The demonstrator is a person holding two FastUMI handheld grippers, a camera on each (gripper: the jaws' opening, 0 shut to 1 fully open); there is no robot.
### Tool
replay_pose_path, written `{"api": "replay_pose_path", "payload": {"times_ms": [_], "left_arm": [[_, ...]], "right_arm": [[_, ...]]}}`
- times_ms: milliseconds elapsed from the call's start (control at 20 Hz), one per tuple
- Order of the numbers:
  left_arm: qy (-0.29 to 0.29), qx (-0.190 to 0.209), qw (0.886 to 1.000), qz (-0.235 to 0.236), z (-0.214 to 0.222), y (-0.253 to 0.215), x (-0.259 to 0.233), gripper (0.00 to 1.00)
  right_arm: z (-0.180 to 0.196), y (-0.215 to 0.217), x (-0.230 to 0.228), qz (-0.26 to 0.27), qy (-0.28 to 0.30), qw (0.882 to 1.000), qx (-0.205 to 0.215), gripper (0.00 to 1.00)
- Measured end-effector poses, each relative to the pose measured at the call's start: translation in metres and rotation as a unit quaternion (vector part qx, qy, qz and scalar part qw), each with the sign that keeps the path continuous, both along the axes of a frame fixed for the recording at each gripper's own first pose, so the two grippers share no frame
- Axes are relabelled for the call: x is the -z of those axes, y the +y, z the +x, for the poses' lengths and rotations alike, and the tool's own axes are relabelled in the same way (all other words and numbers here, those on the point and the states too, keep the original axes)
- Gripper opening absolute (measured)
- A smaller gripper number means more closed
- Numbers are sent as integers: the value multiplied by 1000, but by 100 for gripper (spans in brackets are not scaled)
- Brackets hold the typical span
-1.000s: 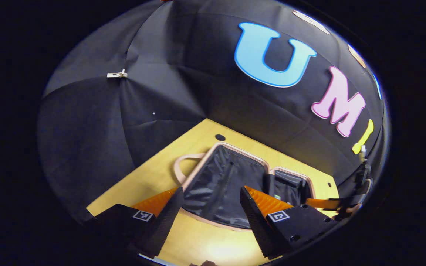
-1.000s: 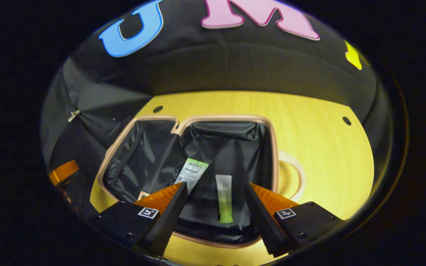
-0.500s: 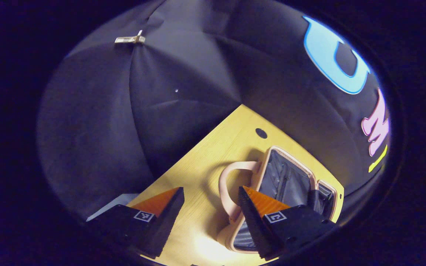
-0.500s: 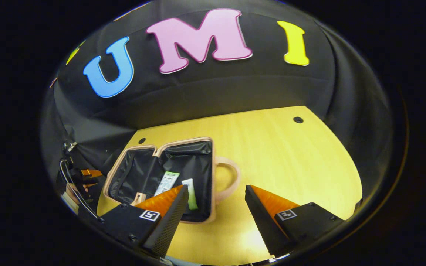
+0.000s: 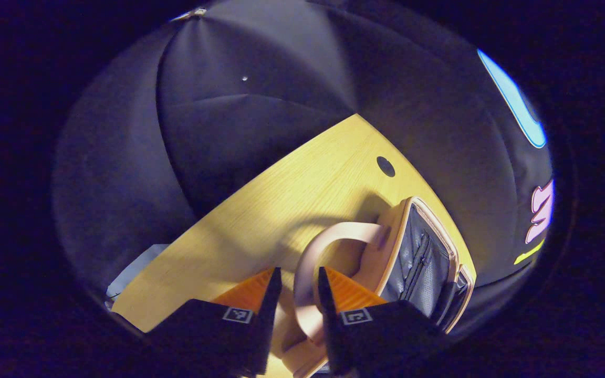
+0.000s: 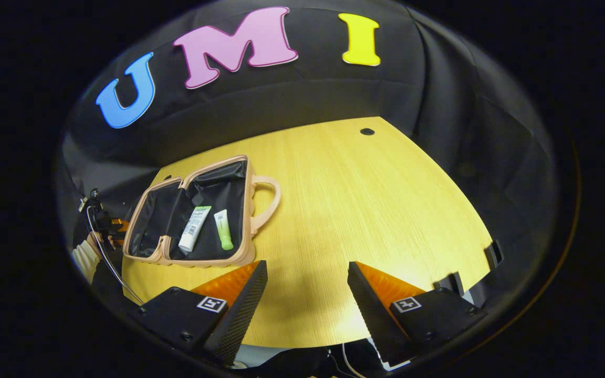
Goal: First open the suitcase, pack the skin care products into it, and then close the suitcase.
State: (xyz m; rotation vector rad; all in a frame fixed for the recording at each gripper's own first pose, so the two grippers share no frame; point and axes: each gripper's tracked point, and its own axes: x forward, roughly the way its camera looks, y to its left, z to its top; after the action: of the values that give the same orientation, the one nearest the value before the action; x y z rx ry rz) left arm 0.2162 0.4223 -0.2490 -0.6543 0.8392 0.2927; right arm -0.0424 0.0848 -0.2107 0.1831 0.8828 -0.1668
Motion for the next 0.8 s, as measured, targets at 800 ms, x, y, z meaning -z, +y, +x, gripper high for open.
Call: {"api": "replay_pose_path", "payload": {"times_ms": [800], "left_arm": [[-186,133,954,196,-17,-155,-280,6]], "right_arm": [[49,0,-12,-11,-56,986,-156,98]]}}
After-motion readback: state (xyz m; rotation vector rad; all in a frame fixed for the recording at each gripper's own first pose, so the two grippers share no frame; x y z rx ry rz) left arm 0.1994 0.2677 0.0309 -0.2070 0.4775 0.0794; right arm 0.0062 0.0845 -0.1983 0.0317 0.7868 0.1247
